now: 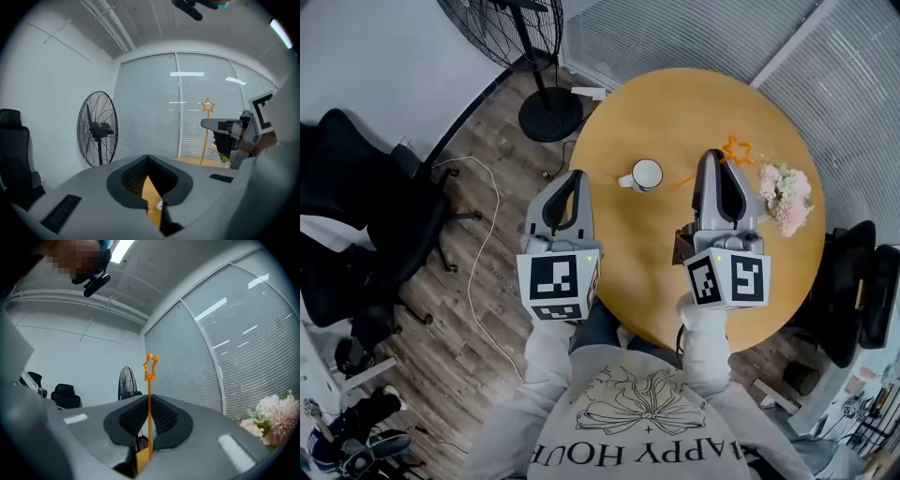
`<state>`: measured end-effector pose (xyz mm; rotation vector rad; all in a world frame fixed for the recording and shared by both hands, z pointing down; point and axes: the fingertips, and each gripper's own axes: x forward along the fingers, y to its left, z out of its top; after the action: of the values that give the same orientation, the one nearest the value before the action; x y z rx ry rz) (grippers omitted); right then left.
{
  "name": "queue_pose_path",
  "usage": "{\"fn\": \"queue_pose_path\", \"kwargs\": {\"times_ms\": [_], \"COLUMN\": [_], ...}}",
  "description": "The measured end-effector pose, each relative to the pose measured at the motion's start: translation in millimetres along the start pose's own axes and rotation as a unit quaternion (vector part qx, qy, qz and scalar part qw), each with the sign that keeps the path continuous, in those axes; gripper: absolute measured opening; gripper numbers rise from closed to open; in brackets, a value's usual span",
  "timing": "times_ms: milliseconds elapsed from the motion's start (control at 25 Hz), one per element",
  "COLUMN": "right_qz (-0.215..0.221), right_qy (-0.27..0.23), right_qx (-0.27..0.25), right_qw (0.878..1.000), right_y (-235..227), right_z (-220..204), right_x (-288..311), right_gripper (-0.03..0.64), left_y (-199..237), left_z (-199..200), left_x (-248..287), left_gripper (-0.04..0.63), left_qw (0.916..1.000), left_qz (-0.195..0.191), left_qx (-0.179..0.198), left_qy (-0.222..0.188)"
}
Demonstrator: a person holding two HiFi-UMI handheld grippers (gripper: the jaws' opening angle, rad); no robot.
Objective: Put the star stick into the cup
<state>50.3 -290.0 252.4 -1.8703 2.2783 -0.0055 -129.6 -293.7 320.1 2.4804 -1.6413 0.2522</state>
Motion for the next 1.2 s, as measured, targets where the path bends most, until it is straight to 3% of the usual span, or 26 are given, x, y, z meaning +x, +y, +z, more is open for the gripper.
{"fn": "queue_pose_path", "kwargs": {"times_ms": [360, 1200], "right_qz": [-0.019, 0.009], "right_qy": [0.022, 0.093], "right_qx": [0.018, 0.042], "right_qw": [0.999, 0.995], "right_y": [-28.5, -38.4], "right_z": [-37.9, -136.7], "right_x": [21.1, 69.5], "right_gripper": [0.026, 0.026], "left_y": [-10.3, -0.3], "left_z": [-31.2, -102.9], "left_x": [47.8, 97.1], "left_gripper": [0.006, 0.006], "left_qw": [0.9993, 0.9951], "left_qz": [-0.022, -0.01], "left_qx": [-0.004, -0.034], "left_qy": [0.031, 0.092]}}
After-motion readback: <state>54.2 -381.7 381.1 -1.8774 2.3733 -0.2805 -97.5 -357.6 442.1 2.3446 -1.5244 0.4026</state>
